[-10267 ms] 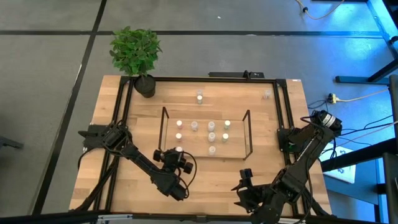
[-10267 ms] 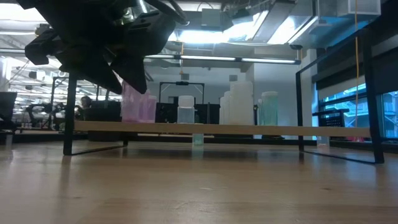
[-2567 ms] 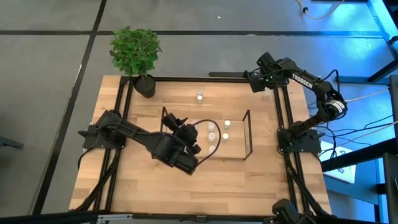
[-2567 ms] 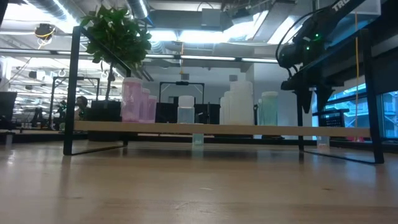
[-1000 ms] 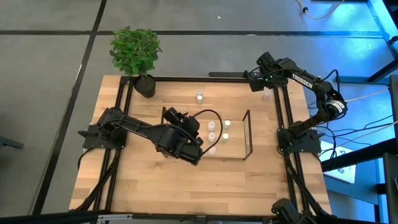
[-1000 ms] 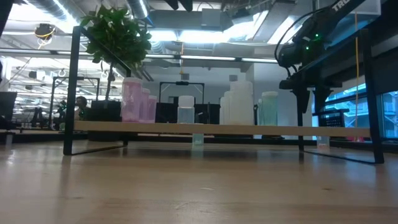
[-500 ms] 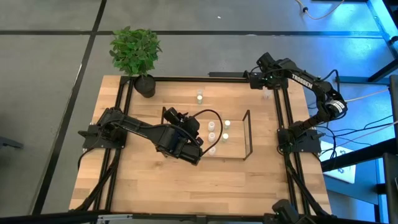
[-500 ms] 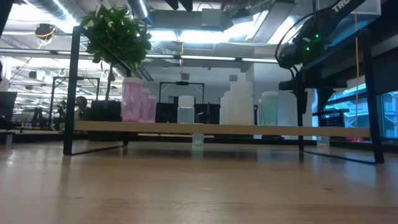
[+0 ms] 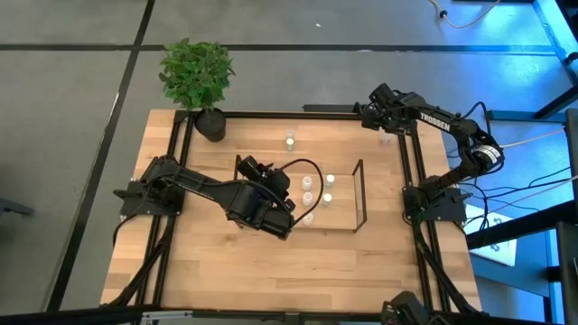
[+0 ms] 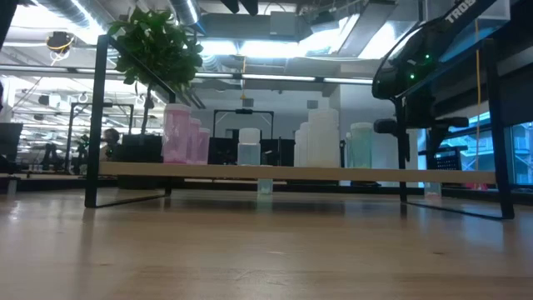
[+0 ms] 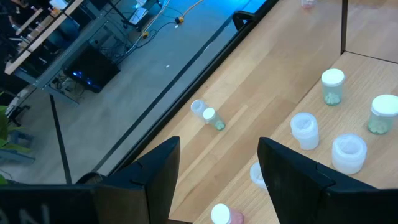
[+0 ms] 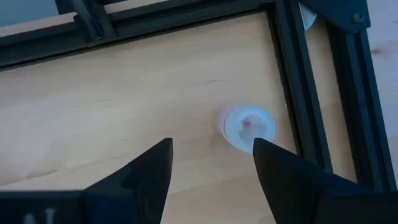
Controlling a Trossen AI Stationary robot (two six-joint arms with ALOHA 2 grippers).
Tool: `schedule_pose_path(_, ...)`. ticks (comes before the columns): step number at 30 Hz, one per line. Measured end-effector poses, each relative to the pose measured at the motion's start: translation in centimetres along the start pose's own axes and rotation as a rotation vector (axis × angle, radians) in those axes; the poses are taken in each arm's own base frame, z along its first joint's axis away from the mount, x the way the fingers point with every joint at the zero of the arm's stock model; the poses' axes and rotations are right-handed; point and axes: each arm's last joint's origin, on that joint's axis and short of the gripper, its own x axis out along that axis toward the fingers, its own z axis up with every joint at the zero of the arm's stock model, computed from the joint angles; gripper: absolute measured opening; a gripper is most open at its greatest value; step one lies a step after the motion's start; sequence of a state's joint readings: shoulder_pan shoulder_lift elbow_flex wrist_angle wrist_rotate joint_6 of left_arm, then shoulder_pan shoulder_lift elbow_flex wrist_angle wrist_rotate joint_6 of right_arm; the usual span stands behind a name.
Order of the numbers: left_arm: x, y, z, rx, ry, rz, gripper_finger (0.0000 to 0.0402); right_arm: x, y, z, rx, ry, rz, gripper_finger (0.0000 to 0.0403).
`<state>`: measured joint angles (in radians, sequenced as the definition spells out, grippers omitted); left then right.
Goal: Pick and place medicine bottles onto shelf by color
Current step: Put the right transparent pill bottle on the shelf aligned with the other transparent pill bottles
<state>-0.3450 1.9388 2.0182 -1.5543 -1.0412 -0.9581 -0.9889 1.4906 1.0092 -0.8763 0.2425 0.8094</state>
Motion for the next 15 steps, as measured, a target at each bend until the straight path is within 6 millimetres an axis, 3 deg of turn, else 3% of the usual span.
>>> schedule_pose_path(10,0.00,-0.03,-0.04,0.000,0.010,-0.007,0.0209,0.00,0.00,0.03,-0.005,-0.004,-0.001,0.0226)
schedule_pose_path(15,0.00,-0.02,-0.04,0.000,0.010,-0.007,0.0209,0.01,-0.03,0.01,-0.135,-0.001,-0.004,0.0226)
